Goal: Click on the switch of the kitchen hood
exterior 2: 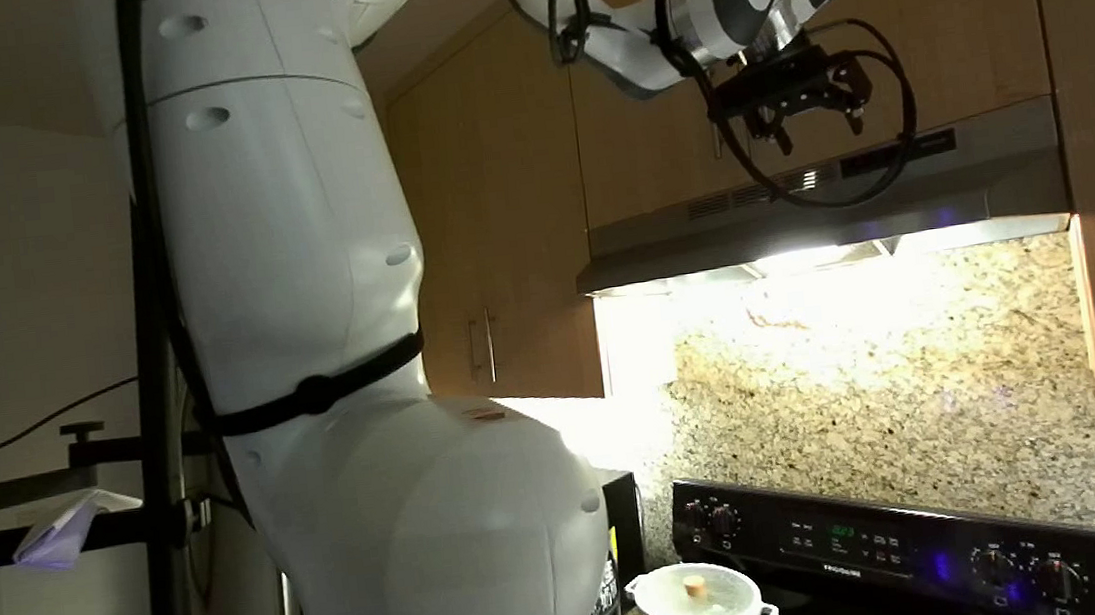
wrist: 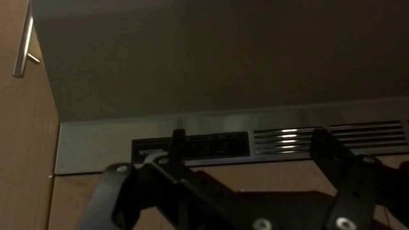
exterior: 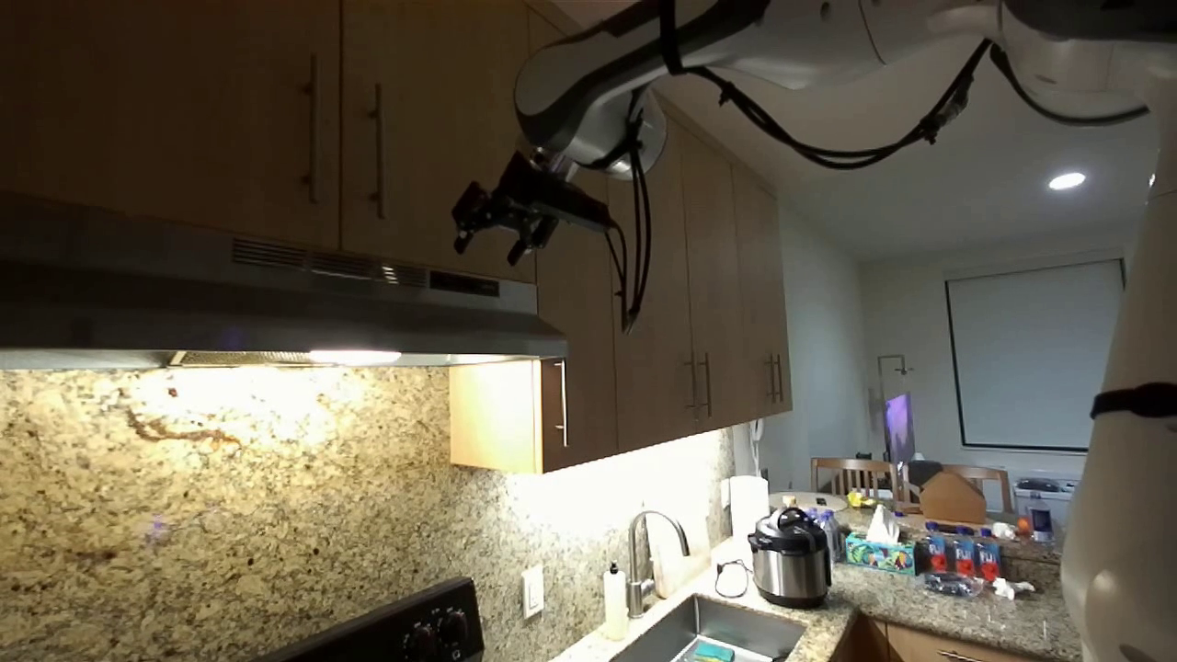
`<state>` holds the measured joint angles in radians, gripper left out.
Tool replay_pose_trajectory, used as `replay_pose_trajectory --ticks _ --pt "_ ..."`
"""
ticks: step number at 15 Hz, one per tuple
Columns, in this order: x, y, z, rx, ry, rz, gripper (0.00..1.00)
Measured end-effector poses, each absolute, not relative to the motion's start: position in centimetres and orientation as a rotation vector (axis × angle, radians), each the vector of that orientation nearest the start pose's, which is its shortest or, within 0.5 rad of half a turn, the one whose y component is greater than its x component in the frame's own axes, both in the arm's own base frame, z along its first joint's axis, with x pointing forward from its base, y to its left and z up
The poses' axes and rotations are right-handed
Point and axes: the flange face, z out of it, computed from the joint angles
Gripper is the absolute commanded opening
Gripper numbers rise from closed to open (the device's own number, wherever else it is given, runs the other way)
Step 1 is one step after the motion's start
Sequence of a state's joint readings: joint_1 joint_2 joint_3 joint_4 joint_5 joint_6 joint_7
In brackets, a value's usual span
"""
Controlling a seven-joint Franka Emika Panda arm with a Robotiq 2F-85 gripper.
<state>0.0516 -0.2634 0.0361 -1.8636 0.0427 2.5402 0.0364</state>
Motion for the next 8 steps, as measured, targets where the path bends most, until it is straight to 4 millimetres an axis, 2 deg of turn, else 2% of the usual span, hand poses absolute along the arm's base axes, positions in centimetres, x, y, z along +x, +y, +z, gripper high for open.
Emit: replay_pose_trajectory --ticks 4,8 --pt "53.4 7.1 72.3 -2.715 0.001 -1.425 1.00" --pt "54.4 7.9 70.7 -2.724 0.019 -1.437 1.00"
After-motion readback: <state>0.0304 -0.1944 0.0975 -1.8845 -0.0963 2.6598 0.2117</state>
